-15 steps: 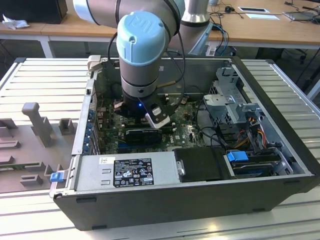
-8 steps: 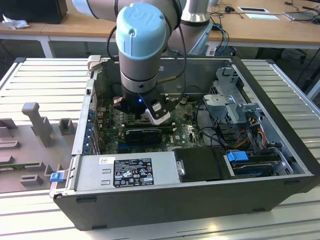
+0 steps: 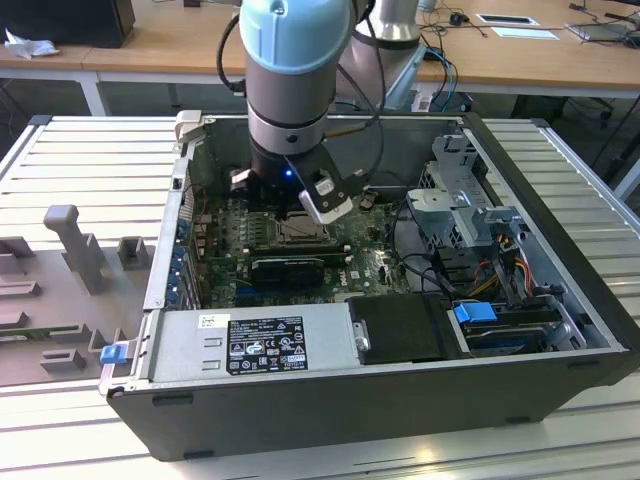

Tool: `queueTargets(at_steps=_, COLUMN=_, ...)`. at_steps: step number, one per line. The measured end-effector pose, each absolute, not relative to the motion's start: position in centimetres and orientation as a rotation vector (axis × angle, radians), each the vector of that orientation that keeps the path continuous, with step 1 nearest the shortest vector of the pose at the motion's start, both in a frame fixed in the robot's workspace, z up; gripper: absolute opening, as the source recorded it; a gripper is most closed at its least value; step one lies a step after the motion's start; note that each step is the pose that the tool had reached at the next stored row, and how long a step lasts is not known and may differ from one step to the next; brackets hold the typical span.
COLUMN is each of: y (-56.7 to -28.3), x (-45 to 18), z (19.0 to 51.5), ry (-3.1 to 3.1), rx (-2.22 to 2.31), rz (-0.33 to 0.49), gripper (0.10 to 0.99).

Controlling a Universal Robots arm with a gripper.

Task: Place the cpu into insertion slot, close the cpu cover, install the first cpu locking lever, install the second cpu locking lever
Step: 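Install the second cpu locking lever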

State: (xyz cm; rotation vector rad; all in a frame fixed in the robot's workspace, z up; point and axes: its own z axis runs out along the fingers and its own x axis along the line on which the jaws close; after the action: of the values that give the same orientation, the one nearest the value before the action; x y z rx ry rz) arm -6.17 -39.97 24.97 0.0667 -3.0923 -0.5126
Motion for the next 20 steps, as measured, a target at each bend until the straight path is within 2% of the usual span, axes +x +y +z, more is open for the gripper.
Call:
queueTargets(at_steps=10, y=-41.6, x=-4.9, z=24.5, ry=-3.082, rx=0.059, rz=-0.512, gripper=0.106)
queueTargets(at_steps=20, y=-41.6, x=-5.8, z=22.7, ry=-3.082, rx=0.059, rz=-0.513, gripper=0.106)
